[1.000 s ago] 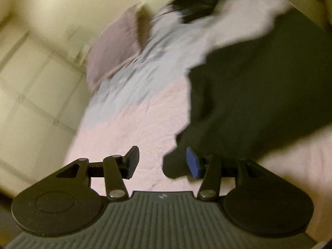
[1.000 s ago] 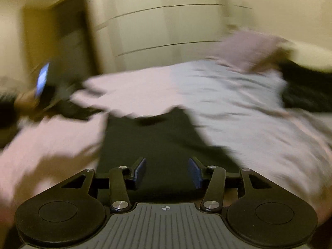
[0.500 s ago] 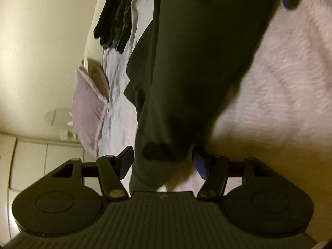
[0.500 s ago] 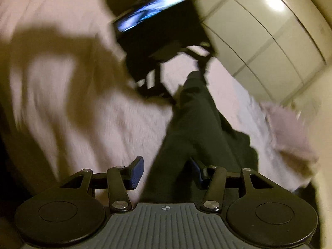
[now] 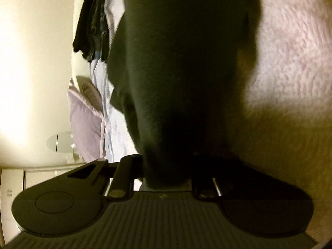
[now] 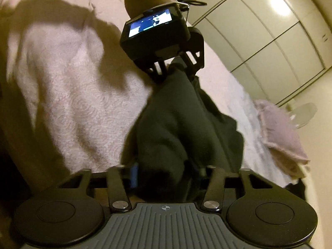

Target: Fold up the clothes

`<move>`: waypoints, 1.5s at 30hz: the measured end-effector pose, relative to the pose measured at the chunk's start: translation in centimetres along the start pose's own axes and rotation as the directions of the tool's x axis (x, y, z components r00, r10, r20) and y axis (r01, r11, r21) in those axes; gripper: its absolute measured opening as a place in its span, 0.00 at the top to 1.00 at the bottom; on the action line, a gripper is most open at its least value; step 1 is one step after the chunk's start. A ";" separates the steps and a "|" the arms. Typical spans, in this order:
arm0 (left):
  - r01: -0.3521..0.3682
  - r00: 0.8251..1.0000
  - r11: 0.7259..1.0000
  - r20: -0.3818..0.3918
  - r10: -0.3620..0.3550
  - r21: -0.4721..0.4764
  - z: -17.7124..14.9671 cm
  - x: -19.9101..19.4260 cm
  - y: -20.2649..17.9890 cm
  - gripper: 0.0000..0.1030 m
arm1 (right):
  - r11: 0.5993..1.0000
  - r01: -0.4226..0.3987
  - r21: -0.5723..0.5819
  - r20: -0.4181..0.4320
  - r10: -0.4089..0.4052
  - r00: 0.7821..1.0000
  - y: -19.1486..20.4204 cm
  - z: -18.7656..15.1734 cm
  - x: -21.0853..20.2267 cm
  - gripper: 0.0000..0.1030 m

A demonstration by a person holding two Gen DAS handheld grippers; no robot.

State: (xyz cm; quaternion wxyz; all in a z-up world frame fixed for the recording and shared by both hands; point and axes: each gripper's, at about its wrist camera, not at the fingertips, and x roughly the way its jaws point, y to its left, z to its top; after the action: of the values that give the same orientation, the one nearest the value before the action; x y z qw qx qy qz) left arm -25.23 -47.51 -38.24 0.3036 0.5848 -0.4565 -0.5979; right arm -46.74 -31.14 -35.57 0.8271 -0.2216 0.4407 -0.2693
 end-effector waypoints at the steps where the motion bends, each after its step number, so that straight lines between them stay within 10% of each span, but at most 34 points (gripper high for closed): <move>1: -0.003 1.000 1.000 -0.008 0.003 -0.016 0.0 -0.3 0.6 0.88 | 1.000 -0.015 -0.002 0.008 0.015 1.000 -0.7 -0.1 -0.3 0.77; 8: -0.065 0.980 0.997 -0.192 0.055 -0.043 -1.1 -5.3 4.8 0.88 | 0.991 0.020 -0.131 0.126 -0.003 0.992 -6.3 0.6 -2.9 0.80; 17: 0.095 0.907 0.947 -0.365 -0.209 -0.307 2.0 -15.5 0.4 0.86 | 0.986 0.042 -0.160 0.101 -0.026 0.995 -7.9 -1.4 -2.8 0.81; 23: 0.017 0.892 0.883 -0.391 -0.225 -0.469 3.8 -15.0 -0.5 0.86 | 0.999 0.013 -0.051 0.116 -0.007 0.993 -4.6 -2.9 -5.5 0.76; 26: 0.001 0.893 0.853 -0.384 -0.236 -0.522 3.4 -14.2 0.7 0.86 | 0.999 -0.011 -0.041 0.152 0.017 0.988 -2.2 -2.3 -6.0 0.36; 37: 0.007 0.910 0.850 -0.349 -0.224 -0.527 1.9 -18.3 -2.1 0.83 | 0.990 -0.046 -0.134 0.149 0.066 0.987 3.4 1.4 0.3 0.35; 45: 0.027 0.946 0.845 -0.258 -0.194 -0.535 -0.5 -18.5 0.1 0.85 | 0.979 -0.140 -0.148 0.146 0.162 0.976 -1.6 1.9 -1.0 0.81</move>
State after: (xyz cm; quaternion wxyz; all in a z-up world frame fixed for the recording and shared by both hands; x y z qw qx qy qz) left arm -22.29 -31.06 -30.24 0.4820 0.5898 -0.1894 -0.6196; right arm -46.03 -31.51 -33.02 0.8603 -0.2640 0.4071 -0.1563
